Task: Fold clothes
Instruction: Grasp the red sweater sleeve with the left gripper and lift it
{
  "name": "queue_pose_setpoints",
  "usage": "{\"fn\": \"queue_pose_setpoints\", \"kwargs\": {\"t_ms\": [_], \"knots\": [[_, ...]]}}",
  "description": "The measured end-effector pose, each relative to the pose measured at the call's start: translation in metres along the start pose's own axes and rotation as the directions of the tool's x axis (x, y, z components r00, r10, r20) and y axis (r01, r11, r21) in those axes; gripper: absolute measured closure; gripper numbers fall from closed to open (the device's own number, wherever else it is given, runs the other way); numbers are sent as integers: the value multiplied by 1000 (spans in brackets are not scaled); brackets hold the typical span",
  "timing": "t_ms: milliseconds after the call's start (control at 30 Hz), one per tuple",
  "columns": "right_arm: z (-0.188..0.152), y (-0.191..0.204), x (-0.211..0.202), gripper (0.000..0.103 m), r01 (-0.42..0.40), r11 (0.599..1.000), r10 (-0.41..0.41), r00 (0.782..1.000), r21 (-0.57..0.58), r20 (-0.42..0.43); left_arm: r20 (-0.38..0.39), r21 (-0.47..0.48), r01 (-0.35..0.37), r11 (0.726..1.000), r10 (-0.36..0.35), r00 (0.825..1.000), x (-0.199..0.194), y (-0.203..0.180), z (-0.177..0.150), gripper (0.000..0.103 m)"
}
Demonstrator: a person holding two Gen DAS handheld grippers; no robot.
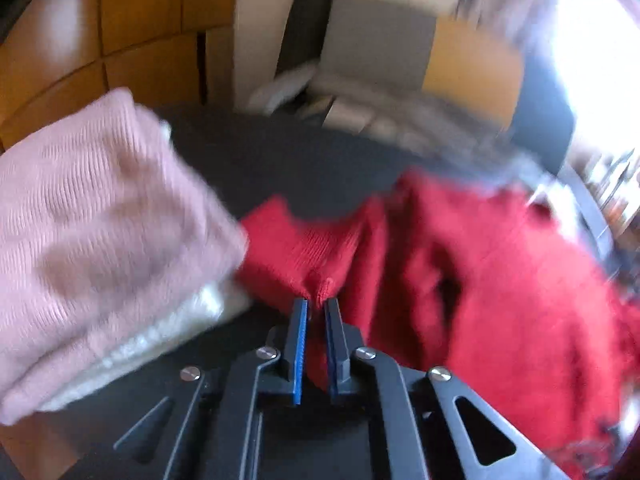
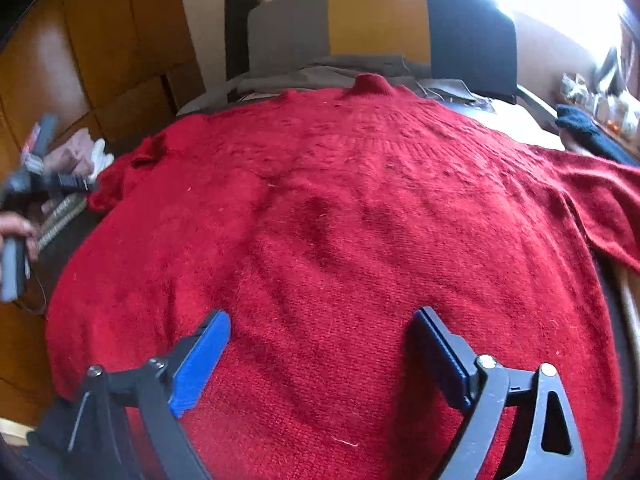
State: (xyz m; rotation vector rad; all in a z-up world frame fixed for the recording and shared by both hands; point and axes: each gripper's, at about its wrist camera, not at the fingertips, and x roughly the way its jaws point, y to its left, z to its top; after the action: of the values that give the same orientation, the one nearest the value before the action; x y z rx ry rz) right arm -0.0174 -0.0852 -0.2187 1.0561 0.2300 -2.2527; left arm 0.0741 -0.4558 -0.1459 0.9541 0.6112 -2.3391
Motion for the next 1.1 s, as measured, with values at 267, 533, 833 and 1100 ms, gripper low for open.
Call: {"fn": "queue_pose_setpoints", "kwargs": {"t_ms": [267,533,833,1100], "knots": [[1,-12,-5,6,-65,996,64,998,63,28,229,-3,218,976,-212,950,-58,-40,75,101],[-6,-11,-8,3,-85,996,84,995,20,50,136,114,22,993,-38,990,-40,-74,61,80],[-10,-11,-9,0,-100,995,100,992,-1,72,-113,142,-18,990,34,993,10,-17,-20,65],[-11,-2,-6,0,-39,998,41,998,-50,51,-96,214,-126,969,150,984,42,-20,-12,60]]}}
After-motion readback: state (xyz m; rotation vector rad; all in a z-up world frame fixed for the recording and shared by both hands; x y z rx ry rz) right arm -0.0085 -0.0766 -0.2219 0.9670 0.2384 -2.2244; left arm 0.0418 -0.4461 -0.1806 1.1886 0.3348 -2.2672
